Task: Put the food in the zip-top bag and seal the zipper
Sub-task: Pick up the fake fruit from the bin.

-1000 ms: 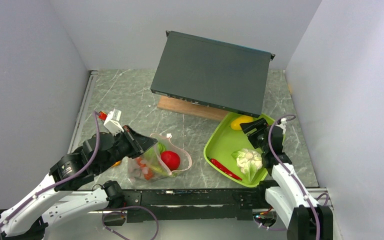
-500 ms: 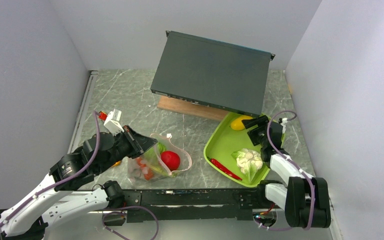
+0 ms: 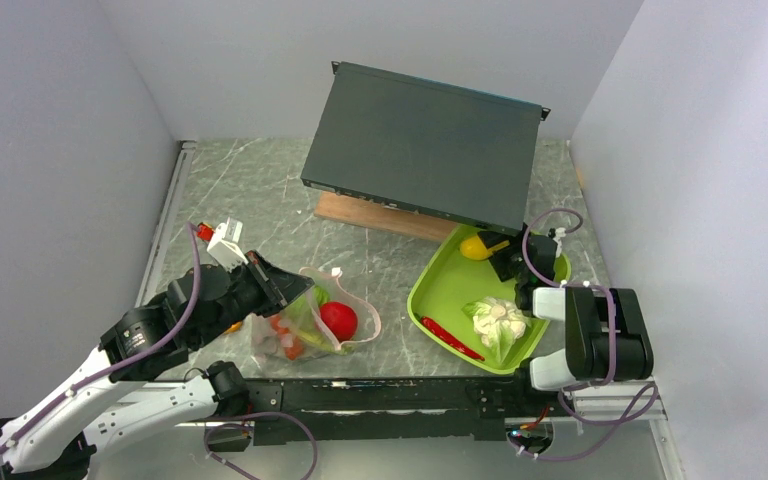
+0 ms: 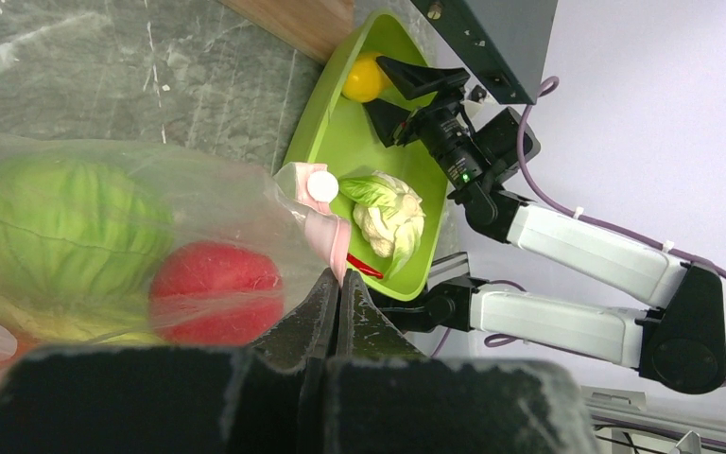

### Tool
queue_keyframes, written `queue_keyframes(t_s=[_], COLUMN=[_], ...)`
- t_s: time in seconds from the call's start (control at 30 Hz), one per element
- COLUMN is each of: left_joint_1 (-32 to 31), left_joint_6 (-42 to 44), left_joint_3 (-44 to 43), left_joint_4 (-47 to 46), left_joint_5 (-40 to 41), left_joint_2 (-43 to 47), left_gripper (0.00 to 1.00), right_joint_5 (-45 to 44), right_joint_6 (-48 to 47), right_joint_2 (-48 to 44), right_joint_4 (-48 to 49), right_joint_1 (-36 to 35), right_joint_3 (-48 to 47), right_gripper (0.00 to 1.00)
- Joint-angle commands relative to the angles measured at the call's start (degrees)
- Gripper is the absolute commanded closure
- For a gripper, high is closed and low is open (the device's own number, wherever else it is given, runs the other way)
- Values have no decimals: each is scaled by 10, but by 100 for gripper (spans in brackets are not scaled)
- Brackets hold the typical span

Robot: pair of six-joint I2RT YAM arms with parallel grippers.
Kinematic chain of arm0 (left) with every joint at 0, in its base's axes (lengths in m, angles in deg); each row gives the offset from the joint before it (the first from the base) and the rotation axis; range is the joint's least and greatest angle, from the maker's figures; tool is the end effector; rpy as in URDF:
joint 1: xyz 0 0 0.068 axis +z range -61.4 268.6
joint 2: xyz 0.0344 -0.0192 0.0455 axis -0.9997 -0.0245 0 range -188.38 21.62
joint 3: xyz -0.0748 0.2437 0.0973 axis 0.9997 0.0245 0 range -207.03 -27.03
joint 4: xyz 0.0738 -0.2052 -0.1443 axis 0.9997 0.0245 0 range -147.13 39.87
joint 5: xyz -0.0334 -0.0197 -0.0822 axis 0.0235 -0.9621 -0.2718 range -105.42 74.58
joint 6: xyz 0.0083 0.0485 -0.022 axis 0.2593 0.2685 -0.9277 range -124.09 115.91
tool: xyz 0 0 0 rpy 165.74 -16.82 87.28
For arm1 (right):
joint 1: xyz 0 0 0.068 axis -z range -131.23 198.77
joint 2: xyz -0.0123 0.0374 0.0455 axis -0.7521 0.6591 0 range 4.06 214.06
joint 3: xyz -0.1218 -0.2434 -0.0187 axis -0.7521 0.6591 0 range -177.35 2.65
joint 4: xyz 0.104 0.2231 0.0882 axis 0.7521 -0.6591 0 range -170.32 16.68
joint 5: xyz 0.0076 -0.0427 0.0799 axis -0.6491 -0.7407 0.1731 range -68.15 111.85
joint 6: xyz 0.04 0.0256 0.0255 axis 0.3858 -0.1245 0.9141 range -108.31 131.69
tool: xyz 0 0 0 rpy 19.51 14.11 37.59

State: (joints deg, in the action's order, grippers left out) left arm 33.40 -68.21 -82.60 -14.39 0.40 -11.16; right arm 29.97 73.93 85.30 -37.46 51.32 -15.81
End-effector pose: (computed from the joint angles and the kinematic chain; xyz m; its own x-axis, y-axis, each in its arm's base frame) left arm 0.0664 -0.0786 0.3698 -0.6642 -0.5611 -0.4940 0.1059 0.5836 -0.8051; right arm 0.2426 -0.0057 0.1345 -0.2830 0.8895 -0.3587 0.3621 0.4454 0.8188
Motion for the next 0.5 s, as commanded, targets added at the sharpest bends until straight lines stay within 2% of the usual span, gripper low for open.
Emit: queue_keyframes(t_s=[0.0, 0.1, 0.23, 0.37, 0.47], left_joint_1=[2, 2, 2, 2, 2], left_joint_6=[7, 7, 7, 14, 22], left_joint_3=[-13, -16, -13, -16, -27], left_joint_4=[-11, -11, -10, -8, -1], left_joint_5=[15, 14, 15, 20, 19], left_joint_2=[-7, -11, -8, -7, -14], left_gripper=[100, 100, 100, 100, 100], right_joint_5=[22, 29, -17, -64, -110], right_joint_6=[10, 13, -18, -50, -68], right_joint_2=[38, 44, 13, -36, -86], right_joint_4=[46, 27, -122, -226, -316], right_joint_1=[2, 2, 2, 3, 3], right_joint_3=[-21, -29, -67, -85, -97], right_gripper=[25, 37, 56, 86, 91])
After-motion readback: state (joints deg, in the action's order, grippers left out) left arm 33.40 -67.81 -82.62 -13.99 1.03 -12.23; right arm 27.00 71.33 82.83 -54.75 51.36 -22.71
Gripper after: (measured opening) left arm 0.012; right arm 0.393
